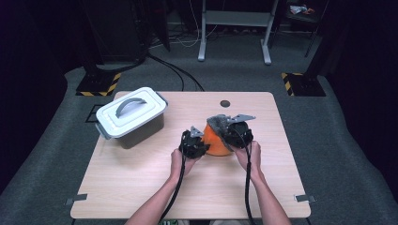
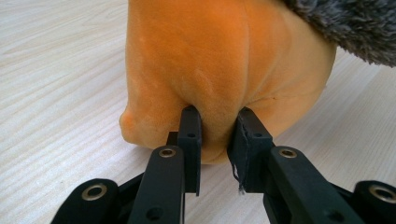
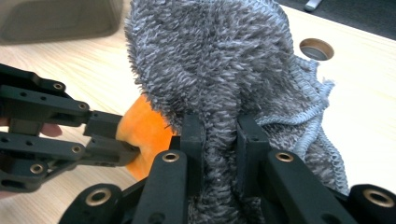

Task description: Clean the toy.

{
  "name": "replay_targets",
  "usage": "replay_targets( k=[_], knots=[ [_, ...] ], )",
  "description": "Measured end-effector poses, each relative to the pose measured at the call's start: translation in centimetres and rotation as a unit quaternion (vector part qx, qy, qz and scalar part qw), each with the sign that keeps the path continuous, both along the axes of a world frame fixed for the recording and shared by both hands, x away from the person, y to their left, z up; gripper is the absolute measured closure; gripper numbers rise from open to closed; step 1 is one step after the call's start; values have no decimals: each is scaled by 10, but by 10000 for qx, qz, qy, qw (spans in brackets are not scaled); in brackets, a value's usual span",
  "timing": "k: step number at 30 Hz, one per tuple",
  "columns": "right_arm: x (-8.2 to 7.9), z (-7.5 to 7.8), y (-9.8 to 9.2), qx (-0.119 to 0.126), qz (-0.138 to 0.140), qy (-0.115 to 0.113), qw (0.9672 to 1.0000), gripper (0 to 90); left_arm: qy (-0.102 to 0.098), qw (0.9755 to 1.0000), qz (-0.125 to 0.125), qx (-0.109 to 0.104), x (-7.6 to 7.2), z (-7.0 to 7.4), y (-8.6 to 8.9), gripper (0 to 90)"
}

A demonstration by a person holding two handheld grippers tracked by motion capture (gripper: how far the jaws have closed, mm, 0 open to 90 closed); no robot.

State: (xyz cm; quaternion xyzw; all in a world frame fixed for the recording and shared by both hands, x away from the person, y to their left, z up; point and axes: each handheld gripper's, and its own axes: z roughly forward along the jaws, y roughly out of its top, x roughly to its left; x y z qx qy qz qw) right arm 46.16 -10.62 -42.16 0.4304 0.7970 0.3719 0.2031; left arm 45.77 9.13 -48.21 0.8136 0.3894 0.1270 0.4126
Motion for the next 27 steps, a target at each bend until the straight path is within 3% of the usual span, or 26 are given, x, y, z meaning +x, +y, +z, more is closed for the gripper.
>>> replay_targets(
  k=[14, 19, 27],
  knots=[
    [-2, -10, -30, 35, -319, 135, 9994, 761, 55, 10000, 24, -48, 1, -1, 1, 746],
    [-2, -19, -40, 29, -402, 163, 9991, 760, 67, 9999, 35, -79, 2, -1, 2, 747],
    [0, -36, -53, 58, -608, 402, 9973, 760, 117, 9998, 45, -128, 2, -2, 4, 746]
  ],
)
